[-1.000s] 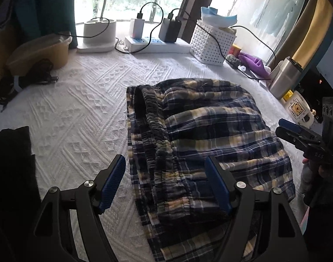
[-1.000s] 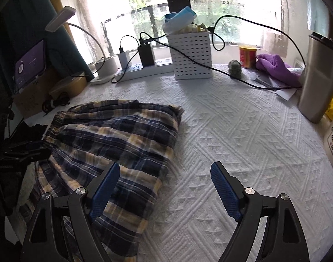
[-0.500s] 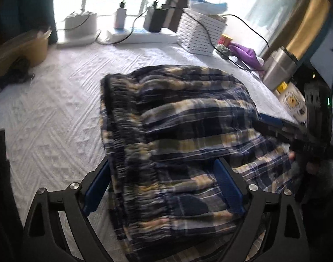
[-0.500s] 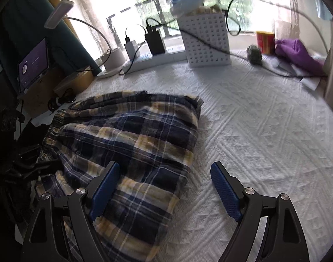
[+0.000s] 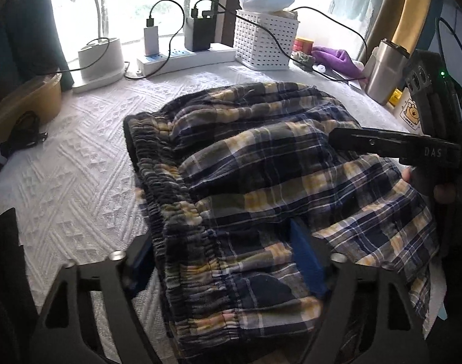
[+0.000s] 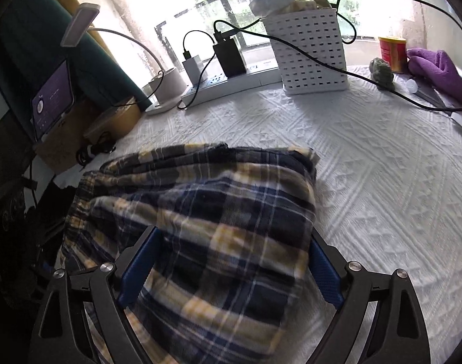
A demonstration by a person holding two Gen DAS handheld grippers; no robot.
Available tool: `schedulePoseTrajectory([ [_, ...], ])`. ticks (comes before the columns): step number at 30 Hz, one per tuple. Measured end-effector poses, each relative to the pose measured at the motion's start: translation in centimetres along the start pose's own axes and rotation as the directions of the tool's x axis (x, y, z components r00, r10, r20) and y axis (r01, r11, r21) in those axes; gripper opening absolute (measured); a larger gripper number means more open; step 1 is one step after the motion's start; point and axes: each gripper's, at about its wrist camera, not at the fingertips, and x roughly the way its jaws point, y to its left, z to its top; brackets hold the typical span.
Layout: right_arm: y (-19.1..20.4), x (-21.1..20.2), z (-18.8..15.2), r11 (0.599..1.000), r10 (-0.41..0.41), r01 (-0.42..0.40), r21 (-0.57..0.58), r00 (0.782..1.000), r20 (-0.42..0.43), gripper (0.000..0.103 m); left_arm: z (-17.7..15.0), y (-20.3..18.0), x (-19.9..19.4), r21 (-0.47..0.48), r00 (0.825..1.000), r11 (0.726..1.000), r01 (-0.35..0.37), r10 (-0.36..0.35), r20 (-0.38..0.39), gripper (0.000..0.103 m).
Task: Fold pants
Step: 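Grasp the pants with the left gripper and lift them off the bedspread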
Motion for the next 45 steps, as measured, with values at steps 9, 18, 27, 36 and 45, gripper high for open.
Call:
schedulePoseTrajectory([
  [9, 1.5, 0.5, -0.2, 0.995, 0.058, -0.061, -0.074, 0.998, -0.037, 0.061, 0.0, 0.8, -0.5, -0.081, 1.0, 0.996, 0.028, -0.027, 0.015, 0.035],
  [18, 2.4, -0.9, -0.5, 0.994, 0.079, -0.078, -0.081, 0.997, 0.009, 0.026, 0.3, 0.1, -3.2, -0.052, 0.995, 0.995, 0.079, -0.075, 0.072, 0.025],
  [27, 5.3, -5.3, -0.3, 0.987, 0.083, -0.066, -0.149, 0.99, 0.112, 0.025, 0.3, -0.9, -6.5, -0.032, 0.985, 0.996, 0.082, -0.076, 0.152, 0.025],
  [36, 8.1, -9.6, -0.4, 0.978, 0.078, -0.033, -0.208, 0.974, 0.212, 0.025, -0.2, -1.5, -11.1, -0.018, 0.965, 0.997, 0.077, -0.069, 0.254, 0.025],
  [45, 11.7, -12.8, -0.7, 0.964, 0.086, -0.009, -0.266, 0.956, 0.281, 0.025, -1.4, -1.0, -14.7, -0.021, 0.941, 0.998, 0.061, -0.05, 0.334, 0.025],
])
